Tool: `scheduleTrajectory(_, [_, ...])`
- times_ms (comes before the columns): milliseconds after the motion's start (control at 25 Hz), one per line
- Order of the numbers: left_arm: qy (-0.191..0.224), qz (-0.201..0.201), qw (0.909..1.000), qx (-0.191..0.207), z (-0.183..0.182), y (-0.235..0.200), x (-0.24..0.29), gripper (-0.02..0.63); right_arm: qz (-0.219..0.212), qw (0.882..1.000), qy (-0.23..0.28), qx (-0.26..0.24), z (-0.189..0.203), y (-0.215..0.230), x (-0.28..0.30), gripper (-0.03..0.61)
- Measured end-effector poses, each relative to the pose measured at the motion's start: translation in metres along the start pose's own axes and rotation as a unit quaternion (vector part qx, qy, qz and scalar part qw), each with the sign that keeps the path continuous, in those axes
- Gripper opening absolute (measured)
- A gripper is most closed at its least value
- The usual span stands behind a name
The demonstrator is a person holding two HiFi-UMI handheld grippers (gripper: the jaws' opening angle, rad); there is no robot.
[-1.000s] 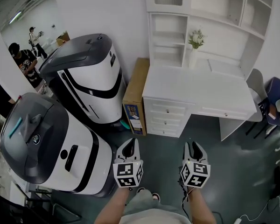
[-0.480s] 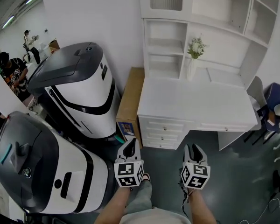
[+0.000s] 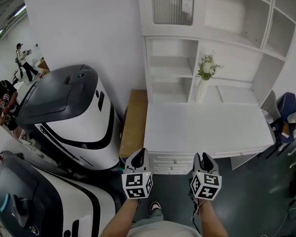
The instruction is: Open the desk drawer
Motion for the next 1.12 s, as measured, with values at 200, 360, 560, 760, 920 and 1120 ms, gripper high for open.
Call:
scheduleTrajectory(200, [-0.014,0.017,0.9997,0.009,-0.008,-0.013,0.037,0.017,0.011,1.0,-0.004,0.012,-0.016,-0.005,0.032,0.12])
scheduleTrajectory(360, [-0.023,0.021,0.9995,0.006,-0.01,-0.019,0.057,0.017,0.01,1.0,-0.011,0.012,-0.021,-0.008,0.051,0.12])
scheduleTrajectory(560, [-0.028,0.013,0.9995,0.0,-0.008,-0.022,0.064,0.017,0.001,1.0,-0.023,0.006,-0.024,-0.009,0.066,0.121])
scheduleTrajectory(760, [-0.034,-0.006,0.9994,-0.011,-0.007,-0.03,0.065,0.017,-0.011,1.0,-0.027,-0.001,-0.034,-0.009,0.075,0.121])
scheduleTrajectory(920, [-0.044,-0.013,0.9988,-0.018,0.002,-0.028,0.066,0.017,-0.017,0.999,-0.036,-0.008,-0.033,-0.006,0.081,0.12])
scheduleTrajectory(1120, [-0.067,-0.027,0.997,-0.026,0.027,-0.028,0.064,0.017,-0.021,0.998,-0.053,-0.015,-0.018,-0.005,0.088,0.121])
Point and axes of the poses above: the fingertips, and each gripper's own axes: x forward along the fingers, y to its right, z out of its underside, the point moved 3 cm from there along -x, backward along the fingers, and after that the axes turned 14 degrees about -y, right-handed, at the moved point
